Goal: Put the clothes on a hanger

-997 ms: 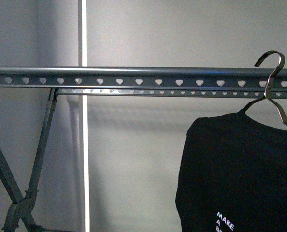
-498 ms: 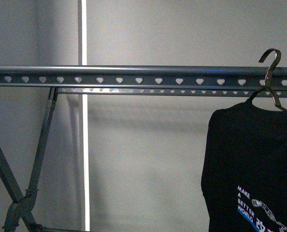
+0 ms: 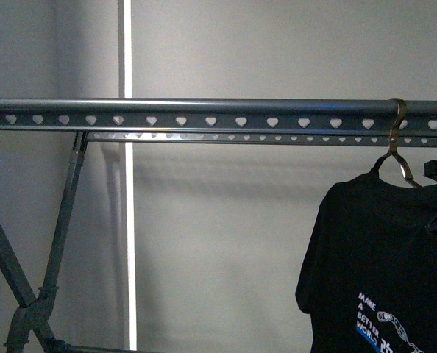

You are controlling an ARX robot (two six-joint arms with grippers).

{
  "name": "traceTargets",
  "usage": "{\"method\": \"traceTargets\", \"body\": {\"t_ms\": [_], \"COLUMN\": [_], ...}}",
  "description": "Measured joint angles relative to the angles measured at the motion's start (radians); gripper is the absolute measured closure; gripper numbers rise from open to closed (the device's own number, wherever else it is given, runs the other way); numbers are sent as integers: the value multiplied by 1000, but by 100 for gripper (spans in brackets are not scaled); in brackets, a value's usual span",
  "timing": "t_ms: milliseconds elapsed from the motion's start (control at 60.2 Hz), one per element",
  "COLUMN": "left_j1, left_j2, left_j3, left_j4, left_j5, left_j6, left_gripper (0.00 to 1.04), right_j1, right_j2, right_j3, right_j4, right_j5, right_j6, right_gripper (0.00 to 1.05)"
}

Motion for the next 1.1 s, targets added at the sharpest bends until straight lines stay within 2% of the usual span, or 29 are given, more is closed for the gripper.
{"method": "traceTargets", "body": {"t_ms": [66,100,216,282,332,432,548,581,648,681,731,781,814,880,914,997,1096], "left_j1": [0,0,0,0,0,0,0,0,0,0,0,0,0,0,0,0,0], "left_j2": [-26,-39,-67,-101,-128,-160,-193,-201,-217,-229,-244,-299,-369,-407,-410,-412,-413], "left_j3": [-7,-10,-32,-32,-32,-32,-32,-32,-32,-32,-32,-31,-31,-31,-31,-31,-31], "left_j4": [-21,-29,-21,-47,-71,-106,-138,-146,-161,-174,-190,-264,-344,-359,-364,-365,-365], "left_j5": [0,0,2,0,1,2,2,2,2,2,2,1,0,3,3,2,3], "left_j6": [0,0,1,0,0,0,0,0,0,0,0,0,0,0,0,0,0], "left_gripper": [101,101,101,101,101,101,101,101,101,101,101,101,101,101,101,101,101], "right_j1": [4,6,17,19,14,0,-10,-8,13,54,106,116,117,119,120,121,121], "right_j2": [-4,-9,-48,-122,-219,-416,-686,-767,-933,-1080,-1295,-1434,-1534,-1610,-1631,-1645,-1666], "right_j3": [-31,-53,-159,-270,-365,-518,-706,-761,-869,-950,-1033,-1112,-1198,-1295,-1339,-1353,-1358], "right_j4": [39,62,204,378,510,653,667,648,600,525,320,253,259,266,266,269,275], "right_j5": [12,25,122,208,232,196,110,95,99,159,280,311,330,330,329,329,329], "right_j6": [-10,-20,-96,-159,-185,-172,-92,-68,-29,-22,-107,-164,-203,-226,-241,-253,-258], "right_gripper": [96,92,72,56,43,26,7,6,8,8,20,29,38,48,57,78,94]}}
